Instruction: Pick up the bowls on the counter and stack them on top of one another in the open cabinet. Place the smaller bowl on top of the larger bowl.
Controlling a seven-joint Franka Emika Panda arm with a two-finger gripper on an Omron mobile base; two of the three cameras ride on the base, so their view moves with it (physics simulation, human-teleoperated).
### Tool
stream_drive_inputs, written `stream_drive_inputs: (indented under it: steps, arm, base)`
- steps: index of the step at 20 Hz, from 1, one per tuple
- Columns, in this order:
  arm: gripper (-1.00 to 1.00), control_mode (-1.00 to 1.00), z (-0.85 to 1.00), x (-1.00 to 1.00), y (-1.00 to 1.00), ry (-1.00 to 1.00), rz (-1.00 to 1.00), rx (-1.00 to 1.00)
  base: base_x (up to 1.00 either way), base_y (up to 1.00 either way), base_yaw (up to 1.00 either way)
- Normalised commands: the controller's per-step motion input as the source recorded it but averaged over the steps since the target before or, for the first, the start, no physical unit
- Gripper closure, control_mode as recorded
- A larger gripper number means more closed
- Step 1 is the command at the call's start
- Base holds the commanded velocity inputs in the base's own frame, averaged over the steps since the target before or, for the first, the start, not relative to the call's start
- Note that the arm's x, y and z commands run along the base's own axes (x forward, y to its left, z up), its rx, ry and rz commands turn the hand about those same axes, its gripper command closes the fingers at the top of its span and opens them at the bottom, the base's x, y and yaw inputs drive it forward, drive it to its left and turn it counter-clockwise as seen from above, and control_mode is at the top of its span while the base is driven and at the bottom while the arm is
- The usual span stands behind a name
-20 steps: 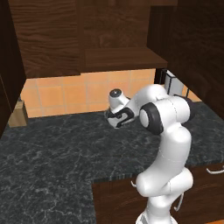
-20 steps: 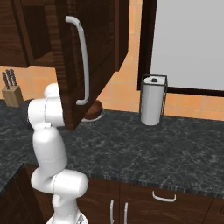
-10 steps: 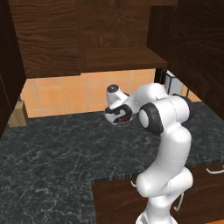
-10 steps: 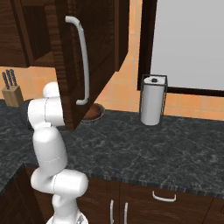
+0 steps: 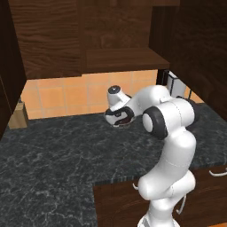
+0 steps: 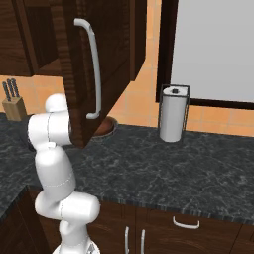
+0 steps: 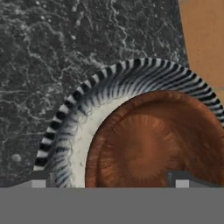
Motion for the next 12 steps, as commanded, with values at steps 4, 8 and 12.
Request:
stream_drive_inputs:
  steps: [4, 8, 12]
  arm:
    - [-1.0, -1.0, 0.22, -0.52, 0.0, -0.05, 0.03, 0.0]
    - [-1.0, -1.0, 0.32, -0.68, 0.0, -0.04, 0.0, 0.0]
    - [-1.0, -1.0, -0.49, 0.33, 0.0, 0.0, 0.0, -0.06]
  base:
    - [0.0, 0.0, 0.0]
    - [0.0, 0.0, 0.0]
    - [0.0, 0.0, 0.0]
